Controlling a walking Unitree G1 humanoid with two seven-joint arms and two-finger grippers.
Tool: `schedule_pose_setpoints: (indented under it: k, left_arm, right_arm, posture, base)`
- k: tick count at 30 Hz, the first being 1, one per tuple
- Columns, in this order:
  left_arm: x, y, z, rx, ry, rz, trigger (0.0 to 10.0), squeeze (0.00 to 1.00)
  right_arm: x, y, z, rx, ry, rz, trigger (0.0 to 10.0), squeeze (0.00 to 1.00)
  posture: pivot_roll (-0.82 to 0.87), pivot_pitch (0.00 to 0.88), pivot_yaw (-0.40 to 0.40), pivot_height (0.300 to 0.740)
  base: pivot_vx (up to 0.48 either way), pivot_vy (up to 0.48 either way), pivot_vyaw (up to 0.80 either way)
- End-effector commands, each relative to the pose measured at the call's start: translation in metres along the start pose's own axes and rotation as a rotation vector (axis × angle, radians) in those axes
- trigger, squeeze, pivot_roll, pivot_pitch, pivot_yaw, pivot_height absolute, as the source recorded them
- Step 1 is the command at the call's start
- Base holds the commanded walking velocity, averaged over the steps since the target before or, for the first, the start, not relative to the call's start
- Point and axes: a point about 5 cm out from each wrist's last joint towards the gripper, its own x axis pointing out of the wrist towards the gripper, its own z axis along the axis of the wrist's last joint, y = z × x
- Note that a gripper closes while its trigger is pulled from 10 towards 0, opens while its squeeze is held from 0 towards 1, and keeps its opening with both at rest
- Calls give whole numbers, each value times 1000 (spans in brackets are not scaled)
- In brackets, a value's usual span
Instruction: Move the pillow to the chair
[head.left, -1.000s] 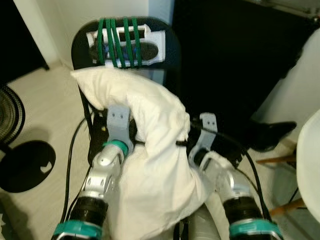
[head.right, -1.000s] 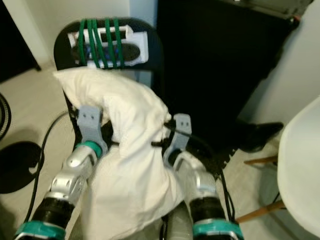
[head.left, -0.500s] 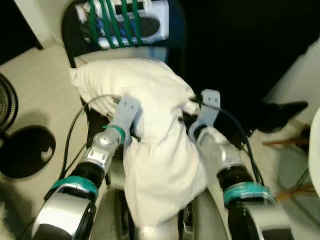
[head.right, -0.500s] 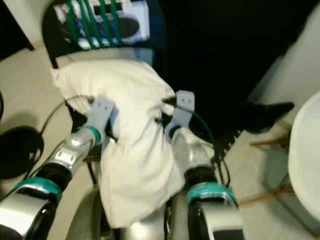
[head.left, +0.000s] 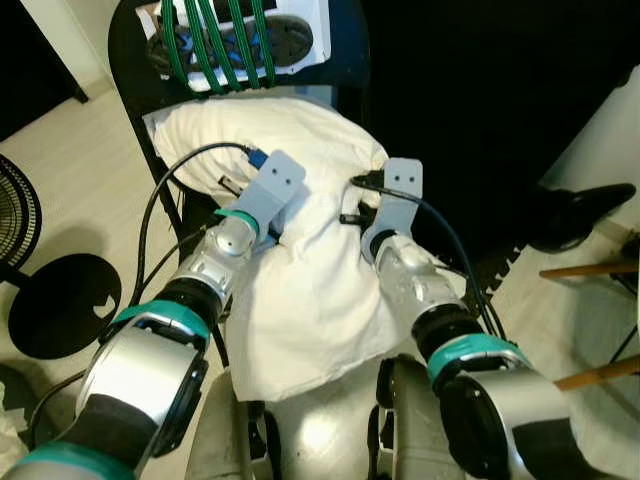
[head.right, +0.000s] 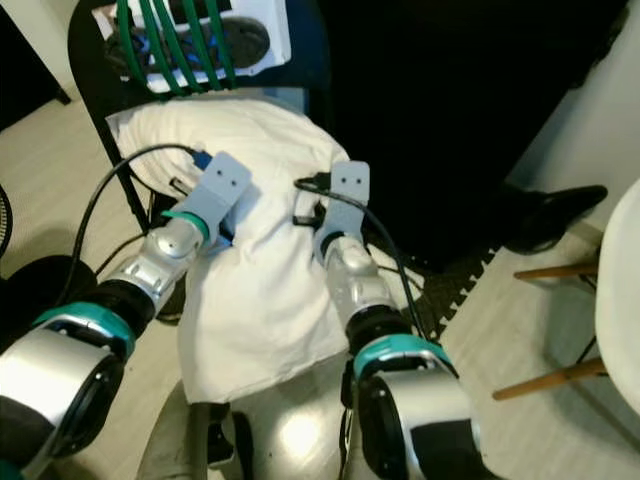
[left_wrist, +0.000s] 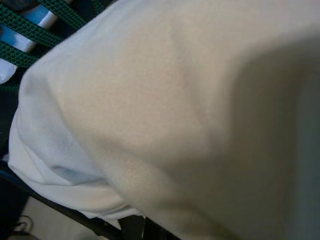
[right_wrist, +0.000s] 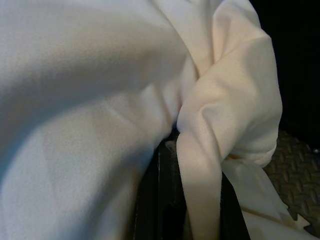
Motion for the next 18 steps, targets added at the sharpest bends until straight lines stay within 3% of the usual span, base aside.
schedule_pose_setpoints:
  k: [1, 2, 3, 6, 11, 14, 15, 18]
  left_arm:
    - [-3, -3, -8, -73, 6, -111, 10000, 404]
    - [-3, -3, -8, -73, 6, -111, 10000, 404]
    - [-4, -3, -10, -100, 12, -144, 10000, 1000]
    - [-5, 12, -14, -112, -5, -36, 10000, 1000]
    - [-7, 22, -20, -120, -10, -10, 10000, 1000]
    - [-13, 42, -35, -193, 5, 45, 10000, 1000]
    - [-13, 42, -35, -193, 5, 45, 10000, 1000]
    - [-22, 58, -51, -224, 20, 85, 10000, 1000]
  right_arm:
    - [-3, 14, -14, 61, 16, 114, 10000, 1000]
    - [-3, 14, -14, 61, 16, 114, 10000, 1000]
    - [-4, 15, -15, 79, 9, 135, 10000, 1000]
    - [-6, 4, -11, 60, -62, 86, 10000, 1000]
    - [-9, -6, -13, 97, -88, 54, 10000, 1000]
    - [-18, -25, -20, 149, -135, 23, 10000, 1000]
    - [-18, -25, -20, 149, -135, 23, 10000, 1000]
    - [-30, -46, -22, 178, -213, -26, 10000, 1000]
  posture:
    - [-93, 262, 165, 611]
    - [-93, 262, 165, 611]
    - [-93, 262, 165, 611]
    - [-79, 246, 150, 611]
    - [-71, 227, 138, 611]
    - [-43, 168, 102, 611]
    - [-43, 168, 102, 611]
    - [-34, 148, 91, 611]
  base:
    - [0, 0, 0]
    - [0, 0, 0]
    - [0, 0, 0]
    - [0, 0, 0]
    - [0, 0, 0]
    - [0, 0, 0]
    - [0, 0, 0]
    - [0, 0, 0]
